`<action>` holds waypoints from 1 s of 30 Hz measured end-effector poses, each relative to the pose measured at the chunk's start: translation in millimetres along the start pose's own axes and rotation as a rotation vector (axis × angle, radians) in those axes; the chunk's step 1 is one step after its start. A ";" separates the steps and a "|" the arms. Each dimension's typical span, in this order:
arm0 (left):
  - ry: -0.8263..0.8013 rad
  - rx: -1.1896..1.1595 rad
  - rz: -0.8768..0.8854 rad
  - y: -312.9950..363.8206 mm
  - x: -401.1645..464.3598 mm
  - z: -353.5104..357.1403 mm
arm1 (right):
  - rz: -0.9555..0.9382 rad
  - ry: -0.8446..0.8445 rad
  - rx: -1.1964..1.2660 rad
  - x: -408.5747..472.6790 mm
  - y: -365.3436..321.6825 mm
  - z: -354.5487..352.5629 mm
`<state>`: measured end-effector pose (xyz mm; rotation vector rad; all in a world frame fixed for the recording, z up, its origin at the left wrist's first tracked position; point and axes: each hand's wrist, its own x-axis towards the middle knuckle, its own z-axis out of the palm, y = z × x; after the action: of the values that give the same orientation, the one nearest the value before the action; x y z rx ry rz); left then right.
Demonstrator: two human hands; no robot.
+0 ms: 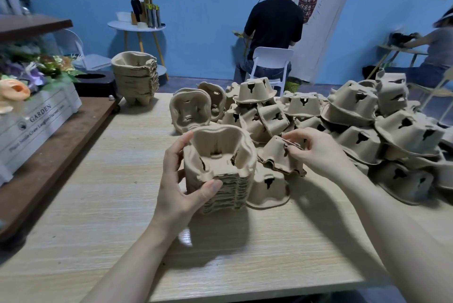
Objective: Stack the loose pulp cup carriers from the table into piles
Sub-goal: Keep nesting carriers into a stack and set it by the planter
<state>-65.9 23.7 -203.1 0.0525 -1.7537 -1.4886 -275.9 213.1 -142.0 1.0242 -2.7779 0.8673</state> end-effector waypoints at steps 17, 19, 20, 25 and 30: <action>-0.004 0.028 0.005 1.8 -0.9 -0.5 | 0.147 -0.004 0.468 -0.2 3.3 -21.7; -0.004 0.028 0.005 3.3 -0.8 -0.3 | 0.124 0.003 0.440 -2.4 1.2 -23.1; -0.006 0.026 0.006 3.8 -0.6 -0.2 | 0.119 0.008 0.451 -3.0 0.3 -23.7; -0.002 0.022 0.003 5.1 -1.0 0.4 | 0.085 0.074 0.347 -1.3 3.0 -33.7; 0.001 0.018 0.001 4.5 -1.1 -0.1 | -0.002 0.192 0.413 -15.6 6.0 -38.0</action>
<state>-63.2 25.5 -200.0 0.0616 -1.7669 -1.4718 -272.6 245.9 -116.6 0.9255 -2.4923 1.4955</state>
